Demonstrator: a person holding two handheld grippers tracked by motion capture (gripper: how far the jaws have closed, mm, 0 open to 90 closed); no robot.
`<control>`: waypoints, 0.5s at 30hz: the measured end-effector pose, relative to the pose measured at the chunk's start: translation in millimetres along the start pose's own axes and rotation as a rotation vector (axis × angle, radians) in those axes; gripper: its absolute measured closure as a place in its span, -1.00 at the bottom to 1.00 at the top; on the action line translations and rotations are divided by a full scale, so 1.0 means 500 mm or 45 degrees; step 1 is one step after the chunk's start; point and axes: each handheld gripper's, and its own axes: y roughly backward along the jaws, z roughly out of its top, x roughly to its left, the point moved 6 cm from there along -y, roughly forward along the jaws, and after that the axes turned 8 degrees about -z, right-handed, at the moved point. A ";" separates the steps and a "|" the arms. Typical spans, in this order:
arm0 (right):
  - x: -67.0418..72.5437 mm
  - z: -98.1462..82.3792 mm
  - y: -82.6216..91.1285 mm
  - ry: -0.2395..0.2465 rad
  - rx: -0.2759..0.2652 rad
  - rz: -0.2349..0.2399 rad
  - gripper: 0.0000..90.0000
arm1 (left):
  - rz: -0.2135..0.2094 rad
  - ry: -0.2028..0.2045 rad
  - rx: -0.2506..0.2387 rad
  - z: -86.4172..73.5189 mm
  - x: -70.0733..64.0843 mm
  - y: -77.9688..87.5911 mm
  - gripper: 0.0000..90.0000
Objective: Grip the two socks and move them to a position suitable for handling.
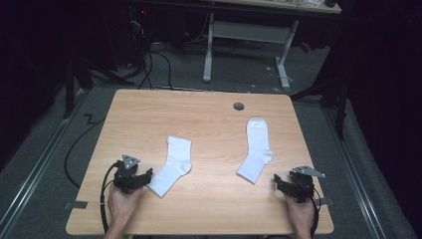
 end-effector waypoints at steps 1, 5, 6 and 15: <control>0.000 0.000 0.000 0.002 -0.002 -0.001 -0.26 | -0.009 -0.004 -0.001 0.001 -0.002 0.000 -0.20; 0.000 0.000 0.000 0.001 -0.002 -0.001 -0.25 | -0.046 -0.020 0.001 0.001 -0.008 0.001 -0.14; 0.000 -0.001 0.001 -0.001 0.001 0.001 -0.25 | -0.054 -0.021 -0.004 0.001 -0.010 0.002 -0.13; 0.000 0.000 0.001 -0.002 0.001 0.001 -0.25 | -0.128 -0.072 -0.027 0.015 -0.031 0.016 -0.07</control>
